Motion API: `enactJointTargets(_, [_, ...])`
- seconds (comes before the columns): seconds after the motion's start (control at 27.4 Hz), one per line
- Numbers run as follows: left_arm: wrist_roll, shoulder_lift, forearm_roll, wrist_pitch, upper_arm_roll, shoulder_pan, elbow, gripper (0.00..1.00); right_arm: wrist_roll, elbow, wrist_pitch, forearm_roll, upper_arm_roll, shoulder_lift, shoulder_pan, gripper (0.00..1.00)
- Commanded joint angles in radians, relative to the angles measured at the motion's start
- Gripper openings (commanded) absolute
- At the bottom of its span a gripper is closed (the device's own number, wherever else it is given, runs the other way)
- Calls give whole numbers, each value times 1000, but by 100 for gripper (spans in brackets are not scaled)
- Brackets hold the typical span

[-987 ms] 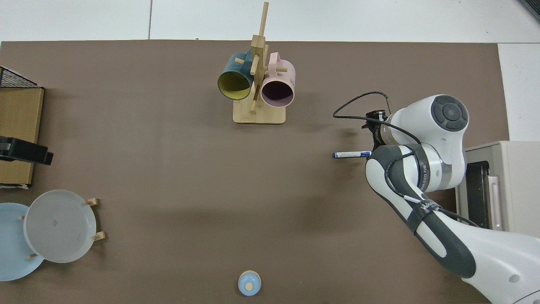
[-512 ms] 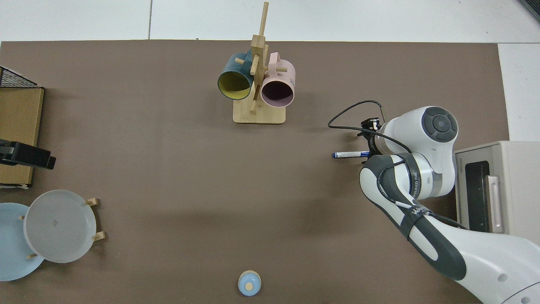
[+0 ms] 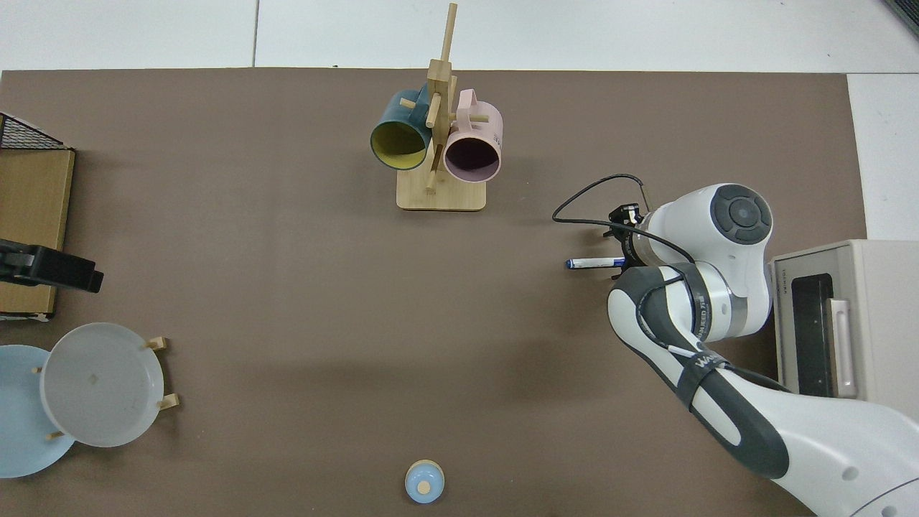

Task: Put markers into pen holder
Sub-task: 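Close the right gripper around the marker body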

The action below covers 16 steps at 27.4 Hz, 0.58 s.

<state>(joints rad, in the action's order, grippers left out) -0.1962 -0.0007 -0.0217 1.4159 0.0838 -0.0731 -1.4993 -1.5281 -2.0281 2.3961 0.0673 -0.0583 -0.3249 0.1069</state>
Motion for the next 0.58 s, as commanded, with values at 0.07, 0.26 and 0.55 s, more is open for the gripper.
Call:
enactJointTargets(0.07, [15, -28, -4, -6, 2, -7, -30, 100, 83, -29, 29, 11, -5, 20, -16, 57])
enactJointTargets(0.26, [15, -28, -4, -6, 2, -7, -30, 100, 94, -29, 29, 11, -5, 20, -27, 41])
enactJointTargets(0.55, [15, -27, -7, -6, 2, -7, -28, 100, 103, -29, 26, 9, -5, 21, -21, 12])
